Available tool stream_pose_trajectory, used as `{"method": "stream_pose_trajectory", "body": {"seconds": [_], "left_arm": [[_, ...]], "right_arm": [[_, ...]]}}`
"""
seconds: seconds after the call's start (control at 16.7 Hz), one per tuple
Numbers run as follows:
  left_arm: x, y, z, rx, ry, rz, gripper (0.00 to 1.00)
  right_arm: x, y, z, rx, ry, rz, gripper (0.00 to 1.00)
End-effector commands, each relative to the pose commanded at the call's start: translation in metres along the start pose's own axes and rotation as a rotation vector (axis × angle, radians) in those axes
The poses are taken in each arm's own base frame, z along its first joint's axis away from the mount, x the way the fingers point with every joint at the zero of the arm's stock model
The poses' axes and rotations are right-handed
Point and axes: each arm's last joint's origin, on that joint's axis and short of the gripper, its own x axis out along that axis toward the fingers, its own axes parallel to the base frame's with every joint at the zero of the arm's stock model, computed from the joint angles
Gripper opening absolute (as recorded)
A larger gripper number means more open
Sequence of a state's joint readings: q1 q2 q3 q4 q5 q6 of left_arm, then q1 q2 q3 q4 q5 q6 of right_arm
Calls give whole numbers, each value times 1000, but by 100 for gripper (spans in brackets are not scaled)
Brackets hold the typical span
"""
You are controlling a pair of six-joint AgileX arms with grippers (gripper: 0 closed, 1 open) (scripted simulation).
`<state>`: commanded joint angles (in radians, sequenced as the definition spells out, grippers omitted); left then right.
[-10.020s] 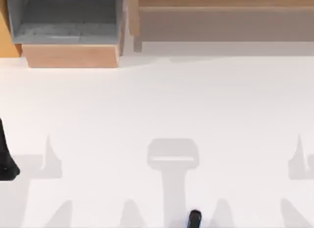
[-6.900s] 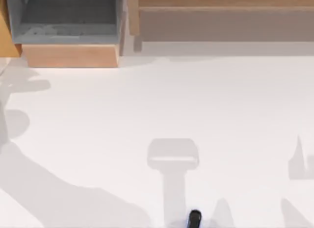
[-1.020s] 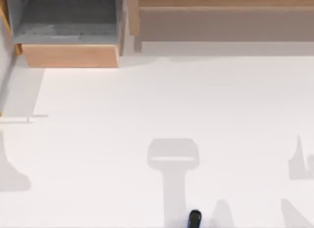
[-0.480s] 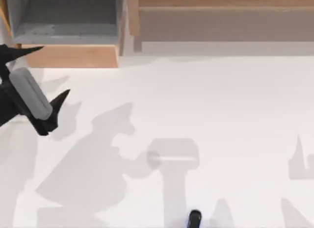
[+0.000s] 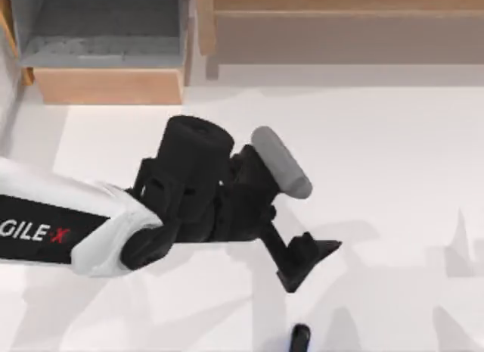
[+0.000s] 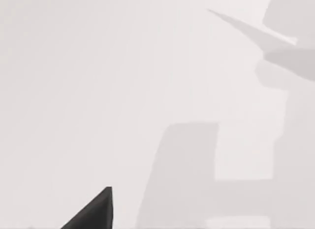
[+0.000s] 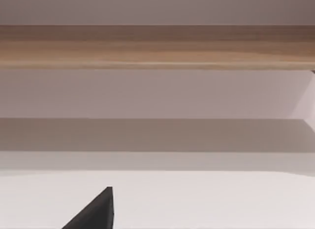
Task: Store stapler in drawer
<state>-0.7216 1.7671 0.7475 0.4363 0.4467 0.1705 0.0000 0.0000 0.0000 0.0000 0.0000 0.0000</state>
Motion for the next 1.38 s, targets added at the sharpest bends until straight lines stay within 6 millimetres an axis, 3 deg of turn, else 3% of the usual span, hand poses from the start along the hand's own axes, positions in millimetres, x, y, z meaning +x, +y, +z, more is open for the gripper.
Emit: {"method": "stream_pose_trajectory", "body": {"seconds": [0.24,0.54,0.9,1.38], "left_arm": [[15,-63,9,-450,387,18,100],[13,-101,22,-775,705,327,100],[5,-156,41,-723,748,609,100],[5,-160,42,-711,742,630,100]], "right_arm": [[0,0,0,0,0,0,100],[0,0,0,0,0,0,100],[0,0,0,0,0,0,100],[0,0,0,0,0,0,100]]}}
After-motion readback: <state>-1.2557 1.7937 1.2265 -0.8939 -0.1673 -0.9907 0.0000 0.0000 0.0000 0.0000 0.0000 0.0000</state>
